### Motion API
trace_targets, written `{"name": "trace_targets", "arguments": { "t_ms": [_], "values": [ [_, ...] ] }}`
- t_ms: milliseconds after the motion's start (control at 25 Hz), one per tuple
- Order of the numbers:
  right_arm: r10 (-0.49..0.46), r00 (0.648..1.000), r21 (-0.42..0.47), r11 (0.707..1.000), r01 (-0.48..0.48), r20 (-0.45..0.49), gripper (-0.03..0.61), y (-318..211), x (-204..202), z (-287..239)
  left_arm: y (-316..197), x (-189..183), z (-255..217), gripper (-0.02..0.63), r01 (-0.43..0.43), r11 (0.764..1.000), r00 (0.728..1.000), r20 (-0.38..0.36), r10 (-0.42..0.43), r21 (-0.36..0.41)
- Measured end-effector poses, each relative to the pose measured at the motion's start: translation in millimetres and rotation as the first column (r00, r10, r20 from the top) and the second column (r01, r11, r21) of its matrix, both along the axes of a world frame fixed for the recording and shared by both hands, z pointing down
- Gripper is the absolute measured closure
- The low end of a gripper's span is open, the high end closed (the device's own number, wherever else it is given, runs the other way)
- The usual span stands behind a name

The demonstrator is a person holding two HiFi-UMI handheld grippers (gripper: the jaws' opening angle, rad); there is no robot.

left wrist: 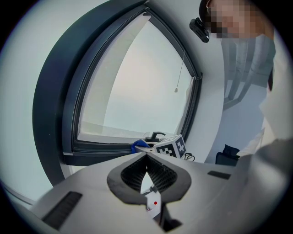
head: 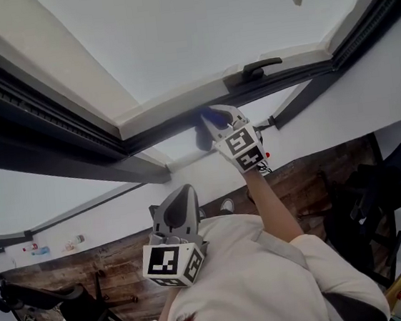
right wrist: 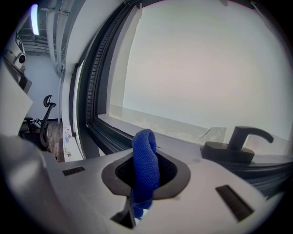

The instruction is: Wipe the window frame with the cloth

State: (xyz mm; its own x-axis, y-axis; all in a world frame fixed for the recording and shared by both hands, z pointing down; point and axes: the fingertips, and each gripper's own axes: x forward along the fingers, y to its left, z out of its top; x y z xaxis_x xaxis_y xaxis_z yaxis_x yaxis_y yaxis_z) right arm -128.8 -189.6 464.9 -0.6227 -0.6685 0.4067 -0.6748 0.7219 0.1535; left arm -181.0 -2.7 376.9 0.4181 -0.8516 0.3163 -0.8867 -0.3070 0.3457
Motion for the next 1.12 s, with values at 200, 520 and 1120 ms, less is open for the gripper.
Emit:
{"name": "trace_targets", "arguments": {
  "t_ms": [200,520,1120],
  "values": [
    [0.039,0.999,-0.003,0.999,-0.039,0.002,0.534,-5.1,17.0,-0.5,-0.3,2.6,-0.7,0.609,-0.001,1.000,1.000,-0.002,0.001,0.003],
    [0.085,0.996,-0.005,0.996,-0.085,0.008,0.534,-12.3,37.4,-0.6,-2.7,7.4,0.6,0.608,-0.007,1.000,1.000,-0.004,0.007,0.000],
    [0.142,0.990,-0.003,0.990,-0.142,0.021,0.534,-23.6,70.7,-1.4,-12.5,22.8,2.6,0.609,-0.035,0.999,0.999,-0.005,0.035,-0.008]
  ]
}}
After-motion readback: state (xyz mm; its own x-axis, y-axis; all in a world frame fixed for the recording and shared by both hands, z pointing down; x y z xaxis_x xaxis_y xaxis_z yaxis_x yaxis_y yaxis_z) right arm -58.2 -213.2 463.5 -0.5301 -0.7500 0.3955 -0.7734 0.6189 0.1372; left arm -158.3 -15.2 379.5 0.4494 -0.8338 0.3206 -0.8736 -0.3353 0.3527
